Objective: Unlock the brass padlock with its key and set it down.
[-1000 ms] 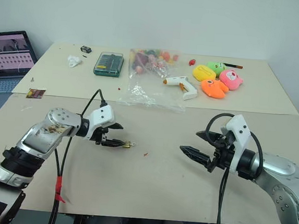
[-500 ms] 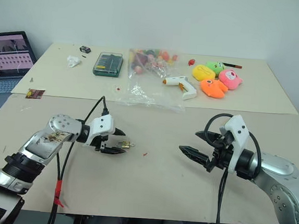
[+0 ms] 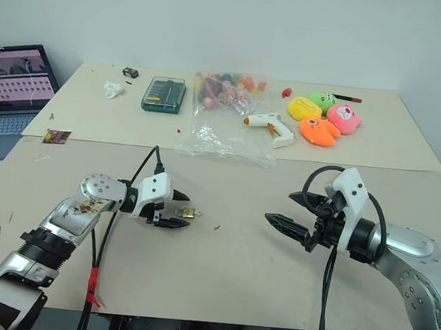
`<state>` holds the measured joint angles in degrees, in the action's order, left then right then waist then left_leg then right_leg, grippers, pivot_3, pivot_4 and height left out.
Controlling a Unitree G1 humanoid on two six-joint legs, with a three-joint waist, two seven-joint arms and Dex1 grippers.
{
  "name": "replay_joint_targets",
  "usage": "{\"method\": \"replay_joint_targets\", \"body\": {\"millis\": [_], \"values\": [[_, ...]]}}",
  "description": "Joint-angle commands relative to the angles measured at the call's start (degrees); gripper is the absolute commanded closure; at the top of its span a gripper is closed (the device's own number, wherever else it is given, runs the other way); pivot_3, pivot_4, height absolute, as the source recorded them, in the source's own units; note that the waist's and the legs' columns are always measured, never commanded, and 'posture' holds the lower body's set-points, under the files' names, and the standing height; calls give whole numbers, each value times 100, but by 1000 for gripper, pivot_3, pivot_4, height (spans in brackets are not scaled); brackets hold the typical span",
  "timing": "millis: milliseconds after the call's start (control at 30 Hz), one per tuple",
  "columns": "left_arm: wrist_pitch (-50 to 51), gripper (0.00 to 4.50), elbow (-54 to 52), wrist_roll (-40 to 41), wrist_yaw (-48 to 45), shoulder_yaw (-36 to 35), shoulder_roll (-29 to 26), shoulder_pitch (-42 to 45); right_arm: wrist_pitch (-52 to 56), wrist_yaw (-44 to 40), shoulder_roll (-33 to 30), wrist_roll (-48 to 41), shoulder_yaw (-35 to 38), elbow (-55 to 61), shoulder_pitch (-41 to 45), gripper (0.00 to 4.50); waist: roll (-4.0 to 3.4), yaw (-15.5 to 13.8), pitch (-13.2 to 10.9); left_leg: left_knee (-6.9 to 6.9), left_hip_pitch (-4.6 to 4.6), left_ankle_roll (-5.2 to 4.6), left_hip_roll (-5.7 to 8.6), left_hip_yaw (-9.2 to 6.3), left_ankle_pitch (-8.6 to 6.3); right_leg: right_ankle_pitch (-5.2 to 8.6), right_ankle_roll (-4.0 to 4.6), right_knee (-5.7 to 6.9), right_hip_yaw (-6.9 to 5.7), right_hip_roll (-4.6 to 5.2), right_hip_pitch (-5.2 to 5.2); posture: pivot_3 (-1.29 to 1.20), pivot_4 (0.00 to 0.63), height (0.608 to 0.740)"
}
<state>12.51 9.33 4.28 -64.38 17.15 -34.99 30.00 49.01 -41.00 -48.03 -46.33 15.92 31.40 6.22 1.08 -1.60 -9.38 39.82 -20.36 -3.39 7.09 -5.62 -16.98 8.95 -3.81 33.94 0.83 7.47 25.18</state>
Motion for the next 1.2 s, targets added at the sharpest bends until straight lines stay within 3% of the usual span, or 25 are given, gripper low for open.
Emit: {"method": "replay_joint_targets", "body": {"millis": [33, 67, 267, 400, 500, 567, 700, 833, 1033, 1200], "values": [[4, 1537, -47, -105, -11, 87, 51, -12, -45, 14, -64, -74, 176, 164, 21, 0, 0, -14, 0, 0, 0, 0, 0, 0, 0, 0, 0, 0, 0, 0, 0, 0, 150, 740], [7, 1675, -51, -108, -36, 88, 38, -29, -45, 15, -66, -74, 184, 169, 6, 0, 0, -20, 0, 0, 0, -1, 0, 0, 0, 0, 0, 0, 0, 0, 0, 0, 150, 740], [27, 3704, -34, -102, -136, 72, 25, -66, -46, 29, -59, -69, 182, 175, -11, 0, 0, -18, 0, 0, 2, -1, -2, 0, 0, 1, -1, 1, 0, 0, 0, 0, 150, 740], [91, 3703, -346, -45, -170, 99, 36, -188, -36, 15, -47, -81, 122, 140, 44, 0, 0, -17, 0, -1, 2, -1, -2, 0, -1, 1, -1, 1, -1, 0, 0, 0, 150, 740], [-582, 3703, -608, -140, 72, 7, 83, -371, 130, 43, 55, -362, 181, 48, 103, 0, 0, -17, 0, -1, 1, 0, -1, 0, 0, 0, 0, 0, 0, 0, 2, 0, 150, 740], [-2017, 3703, -524, -660, 801, -121, 104, -422, 367, 401, 550, -1369, 617, -354, 280, 0, 7, -17, -4, -1, 0, 6, -1, 1, 2, -1, 1, -4, 0, 0, 3, 0, 150, 740], [-4952, 3703, -205, -2404, 2663, -182, -271, -365, 702, 506, 622, -1625, 600, -629, 206, 0, 10, -65, -7, -6, -11, 30, -5, 0, 13, -14, 20, -33, -1, -1, 4, 0, 150, 740], [-6221, 3703, -423, -3156, 3930, -574, -343, -708, 871, 380, 674, -1982, 373, -618, 345, 0, 2, -56, -5, -15, -15, 30, -5, 1, 13, -14, 20, -40, 0, -1, 9, 0, 150, 740], [-6521, 3703, -1288, -2952, 4386, -799, -216, -1495, 268, 117, 814, -1117, -780, 46, 739, 0, 1, -32, -5, -15, -19, 24, -4, 7, 8, -14, 18, -36, -5, -1, 20, 0, 150, 740], [-6428, 3703, -1853, -3044, 4357, -830, -172, -1888, 96, -129, 846, -770, -1320, 176, 816, 0, 1, -67, -5, -3, -38, 29, -3, 7, 10, -14, 18, -29, -9, -1, 33, 0, 150, 740]]}}
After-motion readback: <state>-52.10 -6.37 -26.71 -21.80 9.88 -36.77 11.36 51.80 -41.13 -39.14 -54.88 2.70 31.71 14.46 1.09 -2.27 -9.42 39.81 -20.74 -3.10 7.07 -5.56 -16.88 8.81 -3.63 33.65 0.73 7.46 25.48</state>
